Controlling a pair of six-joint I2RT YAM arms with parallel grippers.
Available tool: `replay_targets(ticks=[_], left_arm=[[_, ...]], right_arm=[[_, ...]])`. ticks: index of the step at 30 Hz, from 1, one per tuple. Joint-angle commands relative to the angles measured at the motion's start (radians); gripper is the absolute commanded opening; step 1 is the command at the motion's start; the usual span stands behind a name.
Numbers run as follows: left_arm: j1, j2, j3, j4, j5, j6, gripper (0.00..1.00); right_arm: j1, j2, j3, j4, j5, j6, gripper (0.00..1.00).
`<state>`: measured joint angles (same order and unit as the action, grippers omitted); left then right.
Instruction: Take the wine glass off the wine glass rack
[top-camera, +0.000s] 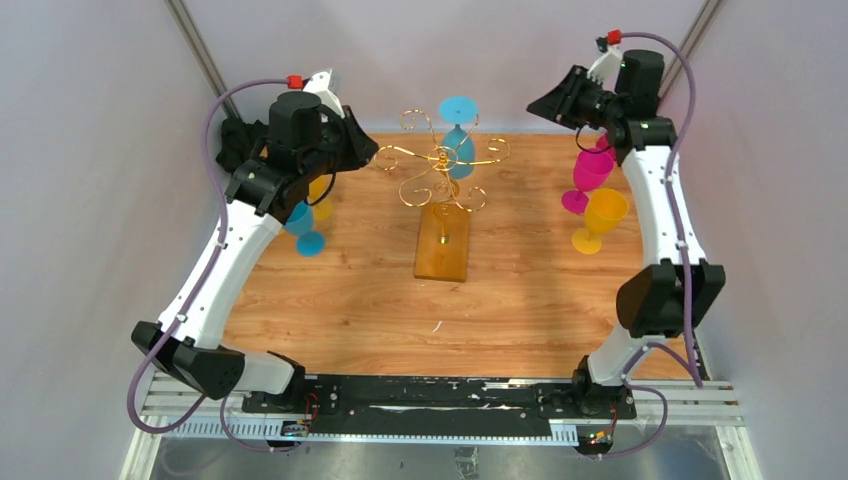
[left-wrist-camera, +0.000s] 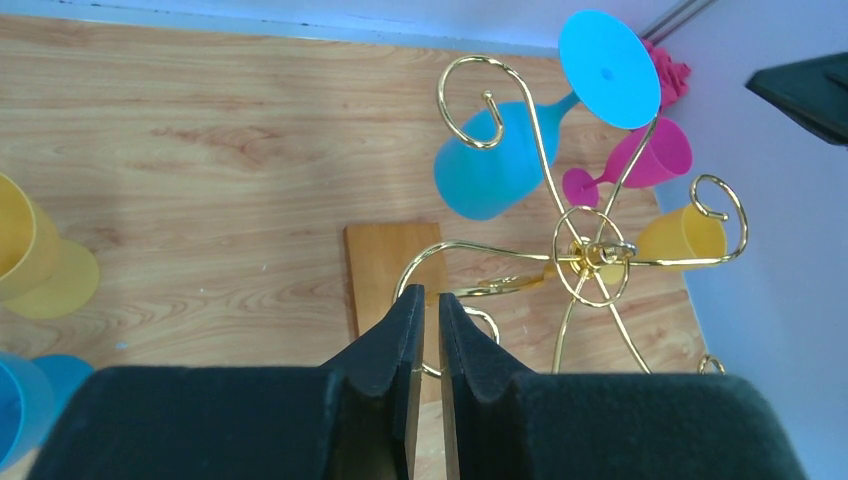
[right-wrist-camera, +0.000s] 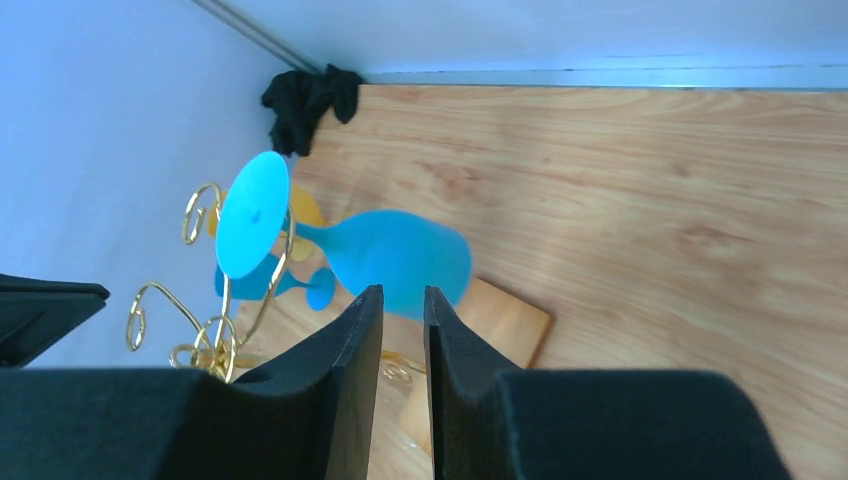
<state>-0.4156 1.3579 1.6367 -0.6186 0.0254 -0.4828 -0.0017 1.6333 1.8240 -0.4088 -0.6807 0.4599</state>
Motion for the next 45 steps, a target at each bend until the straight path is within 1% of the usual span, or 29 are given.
replay_targets(ticks=[1,3,7,15,19,26,28,33,45], left_arm=[[-0.005,-0.017,-0.011,0.02,0.002,0.001,0.16],[-0.005,-0.024,-0.026,0.019,-0.013,0.006,0.16],[-0.005,-0.028,-0.034,0.012,-0.02,0.014,0.15],[-0.005,-0.042,-0.048,0.008,-0.024,0.024,0.15],[-0.005,-0.046,-0.055,0.009,-0.024,0.026,0.15],[-0.005,-0.049,-0.063,0.009,-0.024,0.033,0.15],[-0.005,-0.048,-0.063,0.008,-0.024,0.036,0.15],[-0.005,-0.05,-0.061,0.012,-0.024,0.033,0.15],[-0.005,-0.05,-0.07,0.021,-0.02,0.03,0.15]], right_arm=[[0.084,0.11,0.102,0.11,-0.126,0.104,0.26],[0.12,0.151,0.131,0.155,-0.162,0.138,0.27],[0.188,0.21,0.165,0.205,-0.175,0.167,0.31],[0.203,0.235,0.151,0.317,-0.172,0.247,0.32],[0.203,0.243,0.165,0.312,-0.152,0.247,0.32],[0.204,0.285,0.204,0.325,-0.174,0.294,0.32],[0.207,0.292,0.214,0.301,-0.168,0.279,0.32],[0.209,0.297,0.199,0.293,-0.166,0.26,0.33],[0.219,0.332,0.208,0.317,-0.217,0.299,0.36]])
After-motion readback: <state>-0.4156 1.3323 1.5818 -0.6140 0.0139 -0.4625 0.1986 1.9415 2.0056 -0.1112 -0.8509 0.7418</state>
